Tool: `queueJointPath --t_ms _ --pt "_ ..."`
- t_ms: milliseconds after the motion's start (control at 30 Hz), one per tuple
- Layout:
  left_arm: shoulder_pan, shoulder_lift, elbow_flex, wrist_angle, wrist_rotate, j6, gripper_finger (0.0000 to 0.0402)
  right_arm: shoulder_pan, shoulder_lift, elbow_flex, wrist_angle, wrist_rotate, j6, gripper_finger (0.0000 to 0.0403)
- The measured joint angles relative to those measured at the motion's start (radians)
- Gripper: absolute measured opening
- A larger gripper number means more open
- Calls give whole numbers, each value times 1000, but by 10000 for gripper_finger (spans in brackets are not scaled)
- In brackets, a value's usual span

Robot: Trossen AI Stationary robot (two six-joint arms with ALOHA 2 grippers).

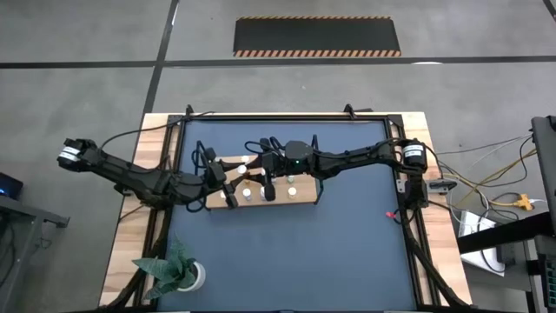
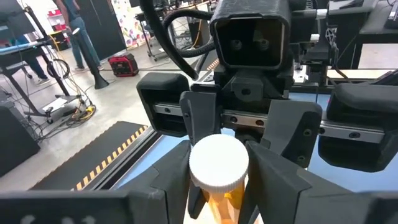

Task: Pick and place medicine bottles onto shelf by color
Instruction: Put the orange pill bottle on the shelf

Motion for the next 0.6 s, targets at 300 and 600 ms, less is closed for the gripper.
queueJointPath --t_ms 300,600 --pt "0 1 1 -5 1 1 84 -1 0 0 -12 7 11 157" --pt "0 -4 1 -5 -2 0 106 -1 -1 0 -36 2 13 177"
